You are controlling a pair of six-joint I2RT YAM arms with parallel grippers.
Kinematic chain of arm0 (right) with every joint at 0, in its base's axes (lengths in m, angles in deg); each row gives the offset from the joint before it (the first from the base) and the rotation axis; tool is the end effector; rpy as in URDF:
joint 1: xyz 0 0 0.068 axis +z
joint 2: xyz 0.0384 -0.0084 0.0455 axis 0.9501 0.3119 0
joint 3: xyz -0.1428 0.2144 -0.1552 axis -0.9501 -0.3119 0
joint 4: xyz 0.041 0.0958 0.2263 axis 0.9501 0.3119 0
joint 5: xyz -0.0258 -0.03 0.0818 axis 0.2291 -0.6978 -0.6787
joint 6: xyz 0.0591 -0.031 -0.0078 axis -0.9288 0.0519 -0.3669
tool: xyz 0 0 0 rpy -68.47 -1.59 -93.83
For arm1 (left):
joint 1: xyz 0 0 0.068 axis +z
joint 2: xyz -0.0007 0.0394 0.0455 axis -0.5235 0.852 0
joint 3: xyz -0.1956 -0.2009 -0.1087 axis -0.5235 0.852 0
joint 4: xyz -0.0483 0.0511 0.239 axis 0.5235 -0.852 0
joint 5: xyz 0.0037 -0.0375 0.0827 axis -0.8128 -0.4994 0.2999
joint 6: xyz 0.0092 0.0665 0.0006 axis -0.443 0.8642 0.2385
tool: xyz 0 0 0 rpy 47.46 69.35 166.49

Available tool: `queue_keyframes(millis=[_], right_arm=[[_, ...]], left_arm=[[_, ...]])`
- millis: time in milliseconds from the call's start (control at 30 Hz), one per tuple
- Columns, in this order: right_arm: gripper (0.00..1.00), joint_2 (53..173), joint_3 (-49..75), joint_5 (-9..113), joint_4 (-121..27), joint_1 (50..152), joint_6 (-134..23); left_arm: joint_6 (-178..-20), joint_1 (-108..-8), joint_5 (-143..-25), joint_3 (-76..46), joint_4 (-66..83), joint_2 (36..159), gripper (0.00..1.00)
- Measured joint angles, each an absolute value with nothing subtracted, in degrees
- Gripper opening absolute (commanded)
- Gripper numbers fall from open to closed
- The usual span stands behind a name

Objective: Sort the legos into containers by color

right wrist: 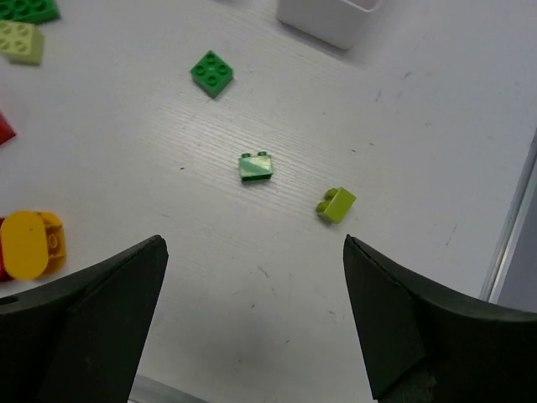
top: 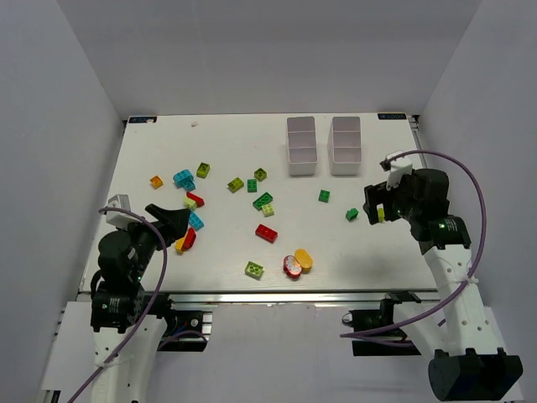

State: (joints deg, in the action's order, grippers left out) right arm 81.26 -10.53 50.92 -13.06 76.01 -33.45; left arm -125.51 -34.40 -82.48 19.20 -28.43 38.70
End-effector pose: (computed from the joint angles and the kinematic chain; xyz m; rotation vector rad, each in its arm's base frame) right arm 0.1647 0.0206 0.3402 -0.4466 2.0652 0.0548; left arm 0.0578 -0.0092 0.3076 -0.4746 1.7910 -0.6116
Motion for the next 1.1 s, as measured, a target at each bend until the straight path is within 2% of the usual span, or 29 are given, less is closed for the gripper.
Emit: queue_keyframes(millis=[333, 433, 467, 500, 567, 600, 633, 667, 700, 733, 767, 800, 900, 933, 967, 1000, 1100], right_arm=[[0.89, 73.5, -11.7, 26.3, -3.4, 76.0, -9.8], [0.79, 72.0, -13.8, 20.7, -1.4, 76.0, -4.1], [0.65, 72.0, -14.1, 19.7, -0.9, 76.0, -3.0], [0.57, 72.3, -14.4, 18.8, -0.7, 76.0, -2.1], [0.4, 74.4, -14.6, 17.7, -0.6, 76.0, -1.3], [0.38, 75.9, -14.6, 17.4, -0.8, 76.0, -1.1], [0.38, 77.6, -14.6, 17.0, -0.8, 76.0, -1.1], [0.46, 79.0, -14.5, 16.7, -0.7, 76.0, -1.1], [0.51, 81.1, -14.5, 16.5, -0.6, 76.0, -0.9], [0.54, 82.7, -14.5, 16.3, -0.5, 76.0, -0.6], [0.62, 84.3, -14.5, 16.2, -0.3, 76.0, -0.2], [0.66, 85.5, -14.5, 16.1, -0.1, 76.0, 0.0], [0.75, 87.4, -14.5, 16.4, -0.1, 76.0, 0.6], [0.76, 87.7, -14.5, 16.5, -0.2, 76.0, 0.6], [0.78, 88.0, -14.5, 16.6, -0.4, 76.0, 0.8], [0.89, 88.1, -14.5, 16.6, -0.5, 76.0, 1.0], [0.89, 88.6, -15.0, 15.6, -0.6, 76.0, 7.3]], left_arm=[[-126.0, -34.4, -83.9, 19.3, -30.8, 36.4, 0.98], [-126.1, -34.4, -84.3, 19.7, -31.0, 36.3, 0.91], [-126.3, -34.4, -84.5, 20.1, -31.1, 36.1, 0.87], [-126.6, -34.4, -84.6, 20.5, -31.3, 36.0, 0.74], [-127.4, -34.4, -84.8, 21.3, -31.6, 35.8, 0.57], [-127.7, -34.4, -85.1, 21.6, -31.7, 35.8, 0.38], [-128.2, -34.4, -85.3, 21.9, -31.7, 35.8, 0.3], [-128.4, -34.4, -85.4, 22.1, -31.7, 35.8, 0.22], [-128.4, -34.4, -85.8, 22.4, -31.5, 35.9, 0.1], [-128.7, -34.4, -86.2, 22.7, -31.1, 35.9, 0.05], [-128.6, -34.4, -86.6, 23.0, -30.5, 36.1, 0.05], [-128.5, -34.4, -87.1, 23.3, -30.1, 36.5, 0.06], [-127.7, -34.4, -89.4, 24.4, -27.1, 38.7, 0.39], [-127.4, -34.4, -90.4, 24.9, -25.7, 39.8, 0.71], [-127.4, -34.4, -92.0, 25.7, -24.1, 41.6, 0.88], [-127.2, -34.4, -93.3, 26.2, -22.9, 42.9, 0.9], [-126.9, -34.4, -96.9, 27.7, -16.1, 49.0, 0.94]])
